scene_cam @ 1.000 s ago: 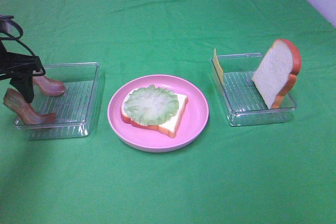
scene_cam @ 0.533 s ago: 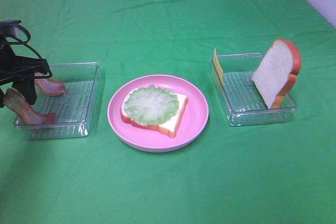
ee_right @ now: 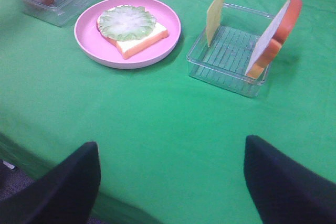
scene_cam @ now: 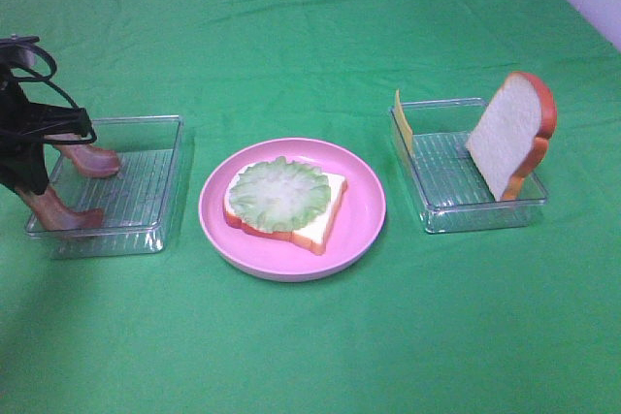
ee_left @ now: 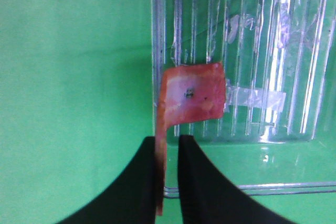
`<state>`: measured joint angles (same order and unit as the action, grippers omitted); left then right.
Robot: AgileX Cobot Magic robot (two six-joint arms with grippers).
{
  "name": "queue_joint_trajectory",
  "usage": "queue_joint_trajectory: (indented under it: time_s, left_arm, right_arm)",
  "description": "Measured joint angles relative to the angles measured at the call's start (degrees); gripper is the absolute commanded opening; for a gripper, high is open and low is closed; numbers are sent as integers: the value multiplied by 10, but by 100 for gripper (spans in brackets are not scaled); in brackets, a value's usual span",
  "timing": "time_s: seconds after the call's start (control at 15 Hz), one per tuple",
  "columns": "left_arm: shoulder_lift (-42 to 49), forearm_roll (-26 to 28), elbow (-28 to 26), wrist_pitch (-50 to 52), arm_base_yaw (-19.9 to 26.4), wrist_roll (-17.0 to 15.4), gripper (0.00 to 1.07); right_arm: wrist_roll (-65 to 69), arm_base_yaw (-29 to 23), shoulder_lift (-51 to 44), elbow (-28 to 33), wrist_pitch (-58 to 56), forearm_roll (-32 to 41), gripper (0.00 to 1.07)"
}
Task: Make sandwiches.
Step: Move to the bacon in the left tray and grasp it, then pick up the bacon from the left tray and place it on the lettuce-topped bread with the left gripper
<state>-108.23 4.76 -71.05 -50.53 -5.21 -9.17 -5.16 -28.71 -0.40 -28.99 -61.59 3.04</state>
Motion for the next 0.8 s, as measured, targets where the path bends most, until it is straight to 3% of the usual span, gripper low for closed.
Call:
queue_joint_trajectory:
  time_s: [0.27, 0.47, 0.67, 0.8]
  left_arm:
    - [0, 17, 0, 1, 0, -13, 0]
    - [17, 59, 0, 7, 0, -2, 0]
    - [61, 149, 0, 37, 0, 46, 0]
    - [75, 250, 0, 60, 0, 108, 0]
  right_arm:
    - [0, 0, 0, 0, 0, 0, 73]
    - [0, 0, 0, 0, 0, 0, 73]
    - [0, 0, 0, 0, 0, 0, 73]
    - [0, 0, 0, 0, 0, 0, 73]
